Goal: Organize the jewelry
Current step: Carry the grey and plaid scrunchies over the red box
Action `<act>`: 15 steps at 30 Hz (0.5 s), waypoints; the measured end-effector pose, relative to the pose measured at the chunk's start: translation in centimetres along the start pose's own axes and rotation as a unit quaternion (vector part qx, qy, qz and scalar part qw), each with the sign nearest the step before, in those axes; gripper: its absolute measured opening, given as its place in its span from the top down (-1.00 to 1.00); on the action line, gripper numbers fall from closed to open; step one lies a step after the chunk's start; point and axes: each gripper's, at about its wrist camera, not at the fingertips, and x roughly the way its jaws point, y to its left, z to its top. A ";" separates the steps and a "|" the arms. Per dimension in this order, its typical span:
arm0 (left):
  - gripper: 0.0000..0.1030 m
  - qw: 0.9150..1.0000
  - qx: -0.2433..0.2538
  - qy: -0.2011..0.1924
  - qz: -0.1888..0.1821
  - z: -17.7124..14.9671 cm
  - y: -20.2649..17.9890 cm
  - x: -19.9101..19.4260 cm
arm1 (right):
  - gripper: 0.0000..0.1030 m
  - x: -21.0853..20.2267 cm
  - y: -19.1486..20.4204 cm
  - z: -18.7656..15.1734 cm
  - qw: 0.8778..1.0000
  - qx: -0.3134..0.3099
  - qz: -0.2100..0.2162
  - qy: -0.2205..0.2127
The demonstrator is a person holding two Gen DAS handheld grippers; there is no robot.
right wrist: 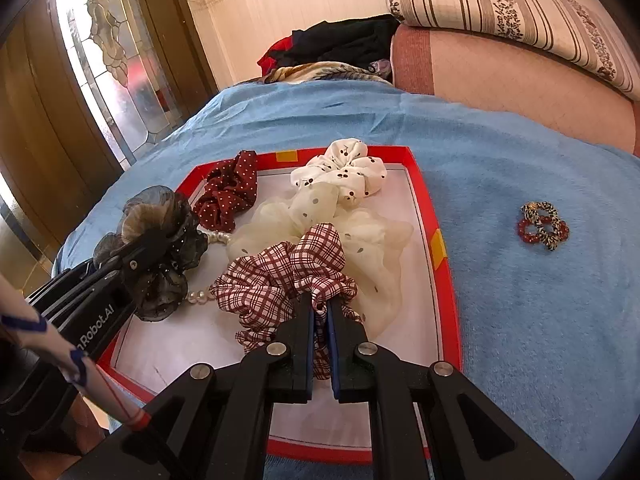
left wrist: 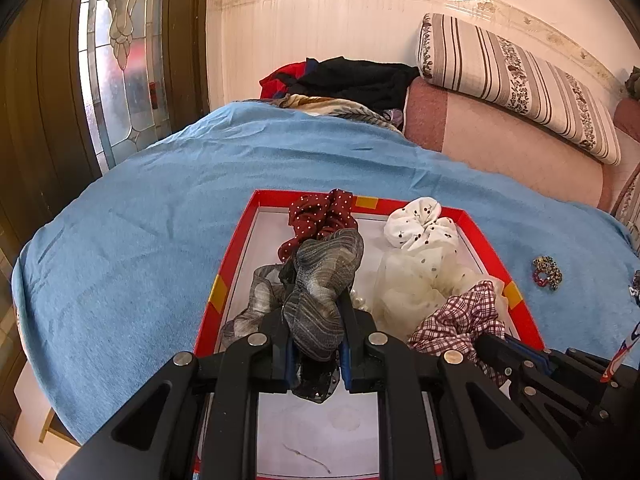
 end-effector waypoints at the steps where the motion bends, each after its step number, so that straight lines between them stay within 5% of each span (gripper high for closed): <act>1: 0.69 1.000 0.000 0.002 0.001 0.0 0.1 0.1 | 0.86 0.0 0.0 0.0 1.000 0.000 0.000 0.000; 15: 0.68 1.000 -0.008 0.015 0.005 -0.2 0.4 0.8 | 0.86 1.4 0.4 0.3 1.000 -0.007 -0.009 0.011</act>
